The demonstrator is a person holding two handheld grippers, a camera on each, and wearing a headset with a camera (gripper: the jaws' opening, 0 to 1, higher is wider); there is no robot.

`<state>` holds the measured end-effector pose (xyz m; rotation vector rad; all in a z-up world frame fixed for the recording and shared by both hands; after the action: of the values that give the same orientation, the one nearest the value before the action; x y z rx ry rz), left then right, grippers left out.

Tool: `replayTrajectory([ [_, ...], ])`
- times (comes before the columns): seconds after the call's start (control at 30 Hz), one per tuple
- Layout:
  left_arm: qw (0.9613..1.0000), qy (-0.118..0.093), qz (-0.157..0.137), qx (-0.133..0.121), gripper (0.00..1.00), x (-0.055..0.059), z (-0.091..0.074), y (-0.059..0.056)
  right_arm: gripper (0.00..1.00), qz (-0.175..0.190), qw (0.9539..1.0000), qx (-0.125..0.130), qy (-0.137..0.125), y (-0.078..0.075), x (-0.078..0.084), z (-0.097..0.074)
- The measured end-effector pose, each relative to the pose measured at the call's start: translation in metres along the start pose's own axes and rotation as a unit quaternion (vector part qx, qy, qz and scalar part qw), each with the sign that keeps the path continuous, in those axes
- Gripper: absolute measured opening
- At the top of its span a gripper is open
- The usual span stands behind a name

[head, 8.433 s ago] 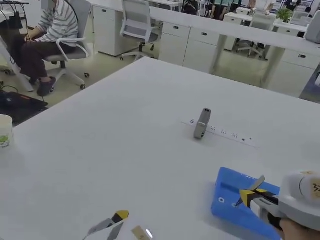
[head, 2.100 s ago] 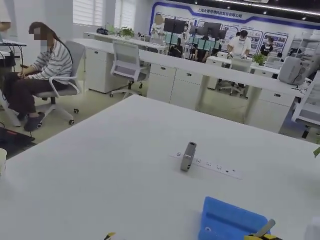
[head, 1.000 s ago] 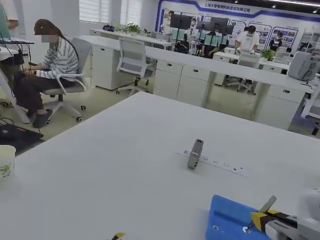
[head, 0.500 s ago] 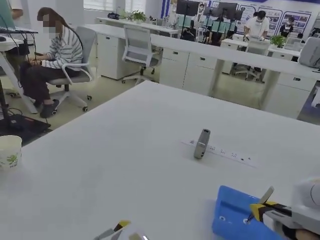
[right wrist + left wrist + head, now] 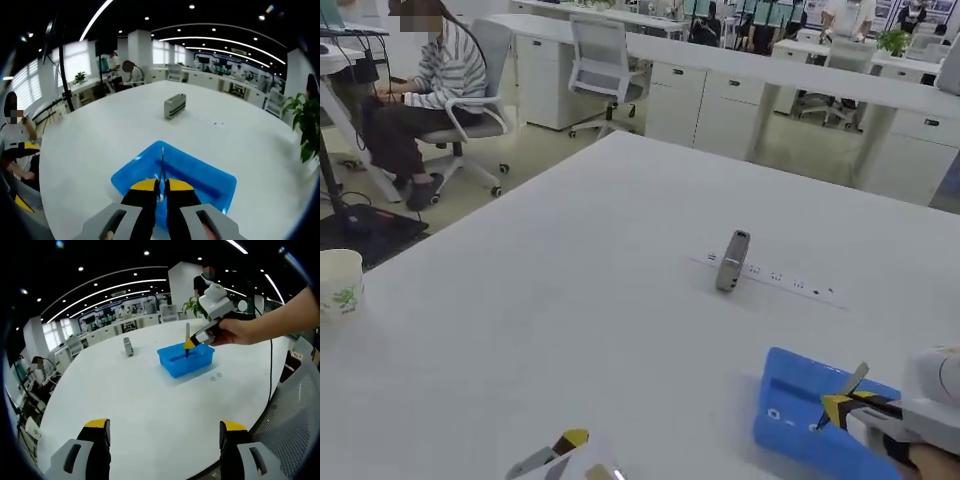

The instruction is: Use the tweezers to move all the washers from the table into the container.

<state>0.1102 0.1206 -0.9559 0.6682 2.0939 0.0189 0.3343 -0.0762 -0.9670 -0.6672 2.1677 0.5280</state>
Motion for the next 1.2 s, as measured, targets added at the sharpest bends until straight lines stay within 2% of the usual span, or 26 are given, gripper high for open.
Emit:
replayTrajectory([
  [0.47,0.9998,0.019,0.003,0.007,0.91,0.003,0.003,-0.001,0.02,0.004,0.9999,-0.002,0.014,-0.001,0.009,0.014],
  [1.03,0.9999,0.017,0.0,0.002,0.9,0.002,0.002,0.0,0.03,-0.007,1.0,0.0,0.004,0.002,0.009,0.015],
  [1.2,0.9999,0.017,0.0,0.003,0.89,0.002,0.002,0.0,0.03,0.0,1.0,-0.001,-0.006,0.002,0.004,0.01],
])
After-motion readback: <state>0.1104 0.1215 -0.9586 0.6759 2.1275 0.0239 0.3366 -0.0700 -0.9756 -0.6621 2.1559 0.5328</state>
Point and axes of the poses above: the centre of the closed fingertips' face, and the gripper's own axes: z roughly forward along the fingers, y roughly to its left, x roughly out of its underside, the point moved 8 cm from there along -z, roughly backward along the fingers, and after that the axes turned 10 degrees about z, right-handed, at the moved point
